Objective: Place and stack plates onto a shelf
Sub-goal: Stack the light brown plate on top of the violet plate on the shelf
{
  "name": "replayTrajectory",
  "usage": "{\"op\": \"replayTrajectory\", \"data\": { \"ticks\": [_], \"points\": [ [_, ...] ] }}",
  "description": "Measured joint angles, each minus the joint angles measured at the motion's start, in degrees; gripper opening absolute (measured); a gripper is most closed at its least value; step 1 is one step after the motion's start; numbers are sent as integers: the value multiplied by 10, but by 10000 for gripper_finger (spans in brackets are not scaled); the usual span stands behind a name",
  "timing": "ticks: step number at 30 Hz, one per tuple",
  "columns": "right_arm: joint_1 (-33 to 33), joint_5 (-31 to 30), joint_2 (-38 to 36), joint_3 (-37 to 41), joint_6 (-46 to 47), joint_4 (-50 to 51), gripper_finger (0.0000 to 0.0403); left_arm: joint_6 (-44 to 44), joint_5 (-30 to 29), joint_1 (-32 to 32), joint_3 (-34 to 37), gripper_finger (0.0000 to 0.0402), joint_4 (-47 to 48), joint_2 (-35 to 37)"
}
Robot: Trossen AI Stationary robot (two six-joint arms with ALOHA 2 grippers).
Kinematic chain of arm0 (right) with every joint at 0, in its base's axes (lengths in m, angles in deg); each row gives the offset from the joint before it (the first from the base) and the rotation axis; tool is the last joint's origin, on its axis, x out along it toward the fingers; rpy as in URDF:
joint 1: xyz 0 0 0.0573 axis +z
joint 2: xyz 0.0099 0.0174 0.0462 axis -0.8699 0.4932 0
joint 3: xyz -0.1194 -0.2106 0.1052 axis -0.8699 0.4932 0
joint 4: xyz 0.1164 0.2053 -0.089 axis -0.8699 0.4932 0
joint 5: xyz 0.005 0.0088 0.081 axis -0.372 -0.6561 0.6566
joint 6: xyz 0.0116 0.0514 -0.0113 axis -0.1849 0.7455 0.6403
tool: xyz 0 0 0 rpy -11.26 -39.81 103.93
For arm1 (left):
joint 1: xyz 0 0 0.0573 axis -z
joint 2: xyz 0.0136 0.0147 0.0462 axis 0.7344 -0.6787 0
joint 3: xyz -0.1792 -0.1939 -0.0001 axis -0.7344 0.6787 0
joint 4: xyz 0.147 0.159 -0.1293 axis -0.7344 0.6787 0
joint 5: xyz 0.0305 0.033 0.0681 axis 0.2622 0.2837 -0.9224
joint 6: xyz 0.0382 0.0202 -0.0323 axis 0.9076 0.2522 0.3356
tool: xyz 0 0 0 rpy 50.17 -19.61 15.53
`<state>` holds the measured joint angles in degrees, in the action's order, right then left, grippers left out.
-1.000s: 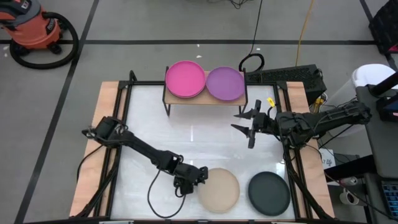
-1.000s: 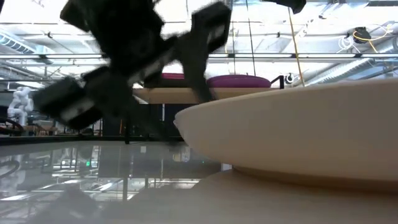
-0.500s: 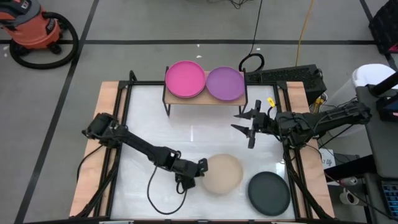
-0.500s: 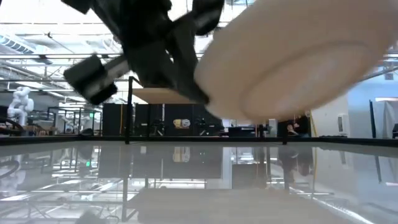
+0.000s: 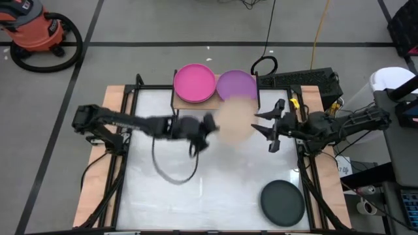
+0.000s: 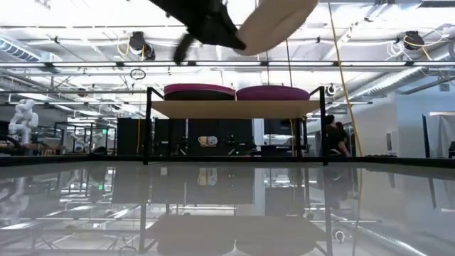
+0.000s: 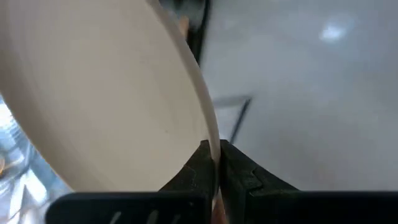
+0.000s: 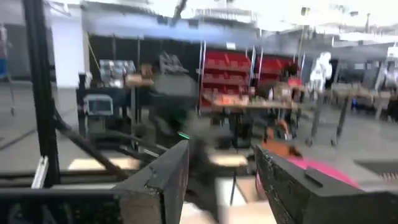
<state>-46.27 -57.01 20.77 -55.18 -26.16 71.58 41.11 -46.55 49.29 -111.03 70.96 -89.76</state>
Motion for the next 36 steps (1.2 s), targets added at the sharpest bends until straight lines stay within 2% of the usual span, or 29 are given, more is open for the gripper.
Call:
{"op": "replayTrajectory", "data": {
  "ticks": [2, 8, 13, 20, 23, 27, 33, 36],
  "points": [
    [7, 1, -4, 0, -20, -23, 169, 29, 2, -47, -21, 11, 29, -2],
    [23, 0, -6, 0, -74, -61, 169, 48, 18, -155, -168, 16, 206, -81],
    [24, -2, -3, 0, -81, -57, 169, 55, 34, -178, -287, 22, 252, -141],
    [24, -2, -2, 0, -81, -55, 169, 34, 39, -197, -395, 26, 313, -231],
    [24, -2, -2, 0, -77, -54, 169, 20, 36, -205, -413, 42, 321, -256],
    [25, -2, -3, 0, -74, -47, 169, 8, 33, -214, -417, 83, 325, -269],
    [25, -1, -3, 0, -75, -41, 169, -6, -8, -213, -419, 144, 341, -250],
    [25, -1, -4, 0, -75, -39, 169, -35, -22, -210, -418, 162, 357, -213]
  ]
}}
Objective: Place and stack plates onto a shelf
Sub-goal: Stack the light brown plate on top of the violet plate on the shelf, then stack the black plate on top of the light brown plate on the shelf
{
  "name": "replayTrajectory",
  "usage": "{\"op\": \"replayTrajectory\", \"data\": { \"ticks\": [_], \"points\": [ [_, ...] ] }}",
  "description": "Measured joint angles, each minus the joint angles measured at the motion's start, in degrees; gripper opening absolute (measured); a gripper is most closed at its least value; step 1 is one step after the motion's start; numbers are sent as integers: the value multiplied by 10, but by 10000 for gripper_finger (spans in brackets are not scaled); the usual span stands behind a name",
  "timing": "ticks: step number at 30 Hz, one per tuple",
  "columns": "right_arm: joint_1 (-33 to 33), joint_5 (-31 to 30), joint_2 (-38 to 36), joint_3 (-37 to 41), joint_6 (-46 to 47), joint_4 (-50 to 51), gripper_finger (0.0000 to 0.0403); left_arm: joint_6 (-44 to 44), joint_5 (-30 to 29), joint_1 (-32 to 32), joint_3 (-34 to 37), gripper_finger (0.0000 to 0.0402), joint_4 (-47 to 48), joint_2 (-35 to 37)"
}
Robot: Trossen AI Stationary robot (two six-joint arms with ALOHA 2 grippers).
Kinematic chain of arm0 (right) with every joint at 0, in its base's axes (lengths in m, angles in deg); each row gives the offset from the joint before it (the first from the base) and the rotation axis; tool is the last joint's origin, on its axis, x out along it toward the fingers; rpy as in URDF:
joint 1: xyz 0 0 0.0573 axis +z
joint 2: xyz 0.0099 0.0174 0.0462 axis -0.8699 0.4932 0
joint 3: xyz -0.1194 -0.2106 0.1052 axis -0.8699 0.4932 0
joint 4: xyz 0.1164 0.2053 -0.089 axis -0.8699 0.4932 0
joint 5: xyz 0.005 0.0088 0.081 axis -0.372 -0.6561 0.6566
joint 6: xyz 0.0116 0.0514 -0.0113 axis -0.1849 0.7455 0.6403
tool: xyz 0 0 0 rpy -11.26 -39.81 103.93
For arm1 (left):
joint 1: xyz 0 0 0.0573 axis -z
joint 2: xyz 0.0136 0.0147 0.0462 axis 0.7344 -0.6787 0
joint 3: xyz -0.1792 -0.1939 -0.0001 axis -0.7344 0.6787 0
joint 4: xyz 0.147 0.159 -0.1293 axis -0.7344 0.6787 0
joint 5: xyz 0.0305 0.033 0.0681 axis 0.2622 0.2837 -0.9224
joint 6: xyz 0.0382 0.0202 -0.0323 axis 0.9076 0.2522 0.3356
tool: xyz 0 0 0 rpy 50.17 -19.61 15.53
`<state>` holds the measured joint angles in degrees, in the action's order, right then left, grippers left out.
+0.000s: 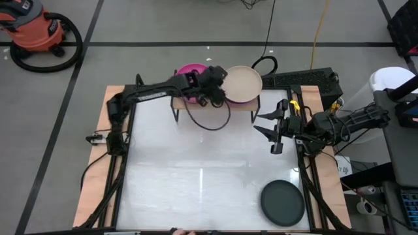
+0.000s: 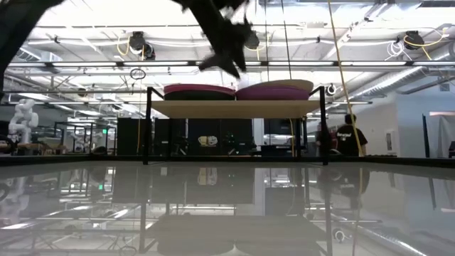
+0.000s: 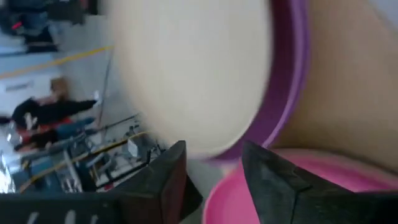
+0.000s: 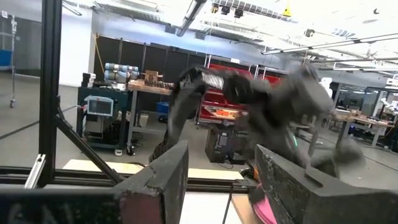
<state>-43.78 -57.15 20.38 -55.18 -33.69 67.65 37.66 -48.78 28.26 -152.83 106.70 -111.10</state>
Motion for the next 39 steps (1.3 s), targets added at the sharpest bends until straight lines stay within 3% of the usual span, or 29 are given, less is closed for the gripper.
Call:
{"op": "replayTrajectory", "data": {
  "ticks": [3, 10, 15, 18, 28, 34, 39],
  "points": [
    [0, 0, -4, 0, 0, 13, 169, -60, 18, 0, -1, 167, 25, 51],
    [0, -2, -7, 0, 29, 69, 169, -200, 120, -19, 0, 168, 73, 185],
    [0, -18, -4, 0, 69, 121, 169, -269, 217, -23, 49, 168, 28, 280],
    [0, -29, -4, -9, 96, 172, 169, -291, 248, -22, 114, 168, -37, 338],
    [-1, -23, 40, -93, 281, 505, 169, -401, 285, -18, 407, 168, -307, 493],
    [-17, 66, 108, -93, 396, 647, 169, -463, 311, 8, 566, 168, -480, 551],
    [-28, 160, 160, -93, 450, 699, 169, -510, 311, 32, 669, 168, -594, 583]
  ]
}}
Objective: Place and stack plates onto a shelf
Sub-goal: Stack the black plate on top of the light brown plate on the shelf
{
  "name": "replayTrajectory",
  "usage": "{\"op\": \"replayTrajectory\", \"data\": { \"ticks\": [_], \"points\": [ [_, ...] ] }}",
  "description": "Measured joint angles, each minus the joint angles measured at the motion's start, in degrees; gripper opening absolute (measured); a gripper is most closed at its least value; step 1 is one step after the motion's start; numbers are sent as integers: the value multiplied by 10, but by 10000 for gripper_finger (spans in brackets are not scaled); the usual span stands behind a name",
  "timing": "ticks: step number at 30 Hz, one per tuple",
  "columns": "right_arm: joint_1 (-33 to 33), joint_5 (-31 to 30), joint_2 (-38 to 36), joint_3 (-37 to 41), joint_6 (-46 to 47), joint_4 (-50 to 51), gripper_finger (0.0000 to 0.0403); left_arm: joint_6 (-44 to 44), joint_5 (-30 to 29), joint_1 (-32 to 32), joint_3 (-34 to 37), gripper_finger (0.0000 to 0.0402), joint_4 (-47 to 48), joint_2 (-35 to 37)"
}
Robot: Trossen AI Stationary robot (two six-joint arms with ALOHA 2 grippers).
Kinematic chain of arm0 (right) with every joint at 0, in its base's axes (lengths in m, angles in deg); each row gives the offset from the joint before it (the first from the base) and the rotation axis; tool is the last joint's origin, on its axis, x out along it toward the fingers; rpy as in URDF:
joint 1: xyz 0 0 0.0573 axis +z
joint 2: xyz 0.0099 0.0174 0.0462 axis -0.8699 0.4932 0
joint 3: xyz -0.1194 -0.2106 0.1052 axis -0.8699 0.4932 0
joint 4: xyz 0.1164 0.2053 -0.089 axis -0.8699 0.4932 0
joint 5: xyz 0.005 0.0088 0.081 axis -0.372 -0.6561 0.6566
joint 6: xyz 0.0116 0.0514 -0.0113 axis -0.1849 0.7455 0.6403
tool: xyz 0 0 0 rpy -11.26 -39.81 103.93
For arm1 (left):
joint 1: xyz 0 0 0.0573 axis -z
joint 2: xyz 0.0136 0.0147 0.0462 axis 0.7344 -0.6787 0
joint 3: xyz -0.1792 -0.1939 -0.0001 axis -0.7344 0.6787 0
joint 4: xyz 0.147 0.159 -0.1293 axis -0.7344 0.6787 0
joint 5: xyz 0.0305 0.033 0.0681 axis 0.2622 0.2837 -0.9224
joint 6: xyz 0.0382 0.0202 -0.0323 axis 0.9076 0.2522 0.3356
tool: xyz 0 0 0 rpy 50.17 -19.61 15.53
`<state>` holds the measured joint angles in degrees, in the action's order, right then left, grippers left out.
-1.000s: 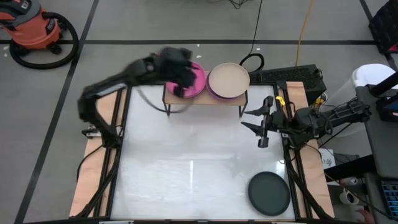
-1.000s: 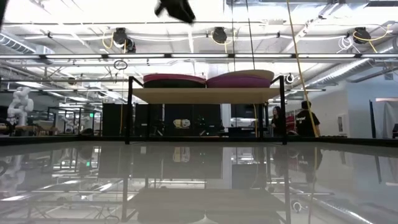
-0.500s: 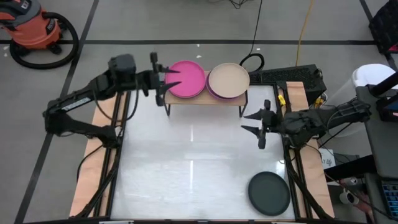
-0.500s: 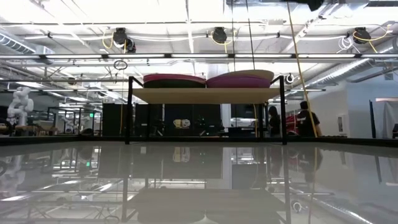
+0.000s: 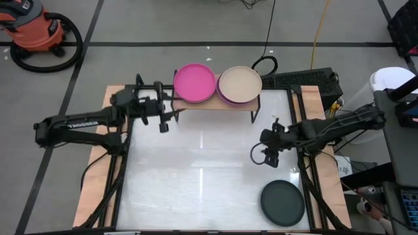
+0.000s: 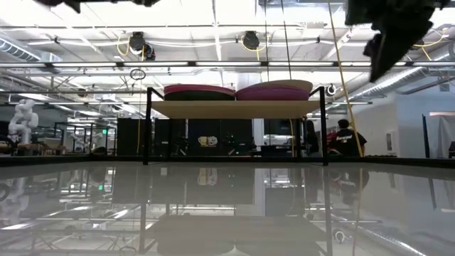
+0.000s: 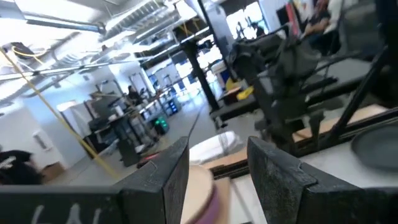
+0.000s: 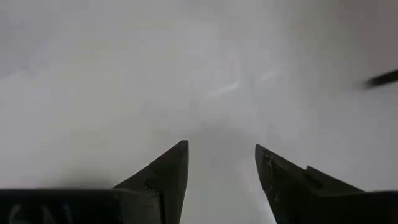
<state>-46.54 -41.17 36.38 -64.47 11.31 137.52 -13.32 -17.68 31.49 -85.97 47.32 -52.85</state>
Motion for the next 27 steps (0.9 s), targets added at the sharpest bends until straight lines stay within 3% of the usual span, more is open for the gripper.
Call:
{"op": "replayTrajectory", "data": {
  "ticks": [6, 13, 21, 27],
  "points": [
    [6, 150, 43, 26, 18, -11, 169, -49, 0, 25, 84, 168, -65, 20],
    [38, 251, 70, 114, 12, -87, 169, -65, -8, 43, 138, 168, -106, 20],
    [91, 273, 71, 182, 64, -214, 169, -62, -20, 43, 143, 168, -108, 20],
    [141, 229, 72, 198, 94, -242, 169, -65, -21, 43, 143, 168, -108, 19]
  ]
}}
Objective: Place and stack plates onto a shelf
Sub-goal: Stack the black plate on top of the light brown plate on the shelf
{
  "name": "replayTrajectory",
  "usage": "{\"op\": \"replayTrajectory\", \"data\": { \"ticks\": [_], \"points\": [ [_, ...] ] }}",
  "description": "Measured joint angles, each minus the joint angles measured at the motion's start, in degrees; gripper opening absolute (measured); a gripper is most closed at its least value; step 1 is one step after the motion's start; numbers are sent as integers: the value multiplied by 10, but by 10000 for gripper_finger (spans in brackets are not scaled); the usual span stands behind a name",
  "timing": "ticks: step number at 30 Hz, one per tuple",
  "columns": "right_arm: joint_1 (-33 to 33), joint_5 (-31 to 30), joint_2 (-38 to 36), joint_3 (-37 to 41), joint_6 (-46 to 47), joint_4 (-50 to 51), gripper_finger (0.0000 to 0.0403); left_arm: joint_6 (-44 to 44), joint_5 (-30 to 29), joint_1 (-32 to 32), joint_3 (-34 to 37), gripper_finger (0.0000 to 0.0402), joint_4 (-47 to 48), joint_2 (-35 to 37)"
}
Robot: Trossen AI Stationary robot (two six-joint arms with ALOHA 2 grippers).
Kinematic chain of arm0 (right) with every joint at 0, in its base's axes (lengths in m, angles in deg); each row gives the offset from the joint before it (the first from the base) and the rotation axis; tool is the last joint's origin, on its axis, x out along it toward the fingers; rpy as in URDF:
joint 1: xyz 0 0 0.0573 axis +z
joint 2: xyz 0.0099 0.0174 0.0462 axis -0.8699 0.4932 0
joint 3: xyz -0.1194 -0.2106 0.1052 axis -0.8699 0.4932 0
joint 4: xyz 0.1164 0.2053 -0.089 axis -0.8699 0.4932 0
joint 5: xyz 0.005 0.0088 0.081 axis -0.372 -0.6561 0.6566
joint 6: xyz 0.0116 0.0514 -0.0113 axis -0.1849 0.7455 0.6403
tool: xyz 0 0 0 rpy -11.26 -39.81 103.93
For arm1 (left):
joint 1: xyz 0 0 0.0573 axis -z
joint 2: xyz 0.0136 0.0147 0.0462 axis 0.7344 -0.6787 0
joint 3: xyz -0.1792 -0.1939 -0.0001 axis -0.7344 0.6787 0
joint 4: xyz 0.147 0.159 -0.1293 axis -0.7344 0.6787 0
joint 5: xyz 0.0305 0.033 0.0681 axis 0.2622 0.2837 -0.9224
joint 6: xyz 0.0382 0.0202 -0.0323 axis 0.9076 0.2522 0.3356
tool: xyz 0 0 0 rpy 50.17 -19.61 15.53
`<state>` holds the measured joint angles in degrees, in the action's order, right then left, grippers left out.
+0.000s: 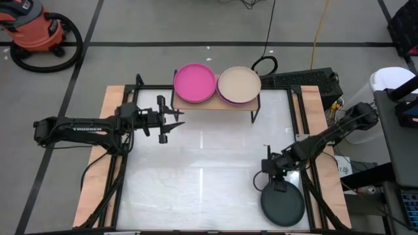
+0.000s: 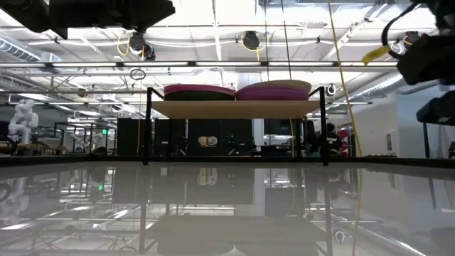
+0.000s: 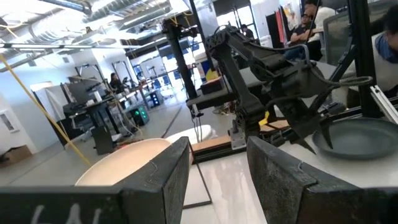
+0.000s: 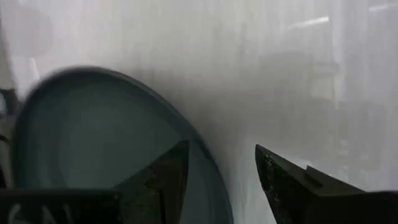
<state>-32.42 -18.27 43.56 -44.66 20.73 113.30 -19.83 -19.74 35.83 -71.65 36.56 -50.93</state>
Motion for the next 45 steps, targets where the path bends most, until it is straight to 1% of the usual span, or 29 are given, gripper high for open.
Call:
{"op": "replayTrajectory", "data": {
  "ticks": [3, 5, 8, 11, 15, 16, 17, 21, 25, 30, 33, 35, 40, 45],
  "points": [
    [17, -17, 4, 13, 22, 1, 169, -8, 0, 0, 0, 168, 0, -1],
    [24, -17, 8, 20, 31, 0, 167, -11, 0, 0, 0, 168, 0, -1],
    [29, -15, 13, 27, 36, 1, 151, -12, 0, 0, 0, 168, 0, -1],
    [30, -13, 13, 27, 34, 0, 114, -15, 0, 0, 0, 168, 0, -1],
    [30, -13, 10, 26, 31, 0, 36, -23, 0, 0, 0, 168, 0, -1],
    [29, -10, 10, 26, 29, 0, 20, -23, 0, 0, 0, 168, 0, -1],
    [28, -10, 9, 26, 23, 0, 11, -23, 0, 0, 0, 168, 0, -1],
    [15, -14, 9, 25, 19, 0, 5, -25, 0, 0, 0, 168, 1, -1],
    [-6, -21, -6, 11, 5, 4, 3, -27, 0, 0, 0, 168, 1, -1],
    [-43, -95, -52, -21, -28, 5, 2, -27, 0, 0, 0, 168, 1, -1],
    [-69, -157, -90, -45, -75, 1, 1, -28, 0, 0, 0, 168, 1, -1],
    [-85, -209, -117, -58, -110, -10, 1, -32, 0, 0, 0, 168, 1, -1],
    [-128, -315, -179, -76, -210, -91, 1, -36, 0, 0, 0, 168, 1, -1],
    [-178, -409, -217, -76, -298, -197, 1, -37, 0, 0, 0, 168, 1, -1]
  ]
}}
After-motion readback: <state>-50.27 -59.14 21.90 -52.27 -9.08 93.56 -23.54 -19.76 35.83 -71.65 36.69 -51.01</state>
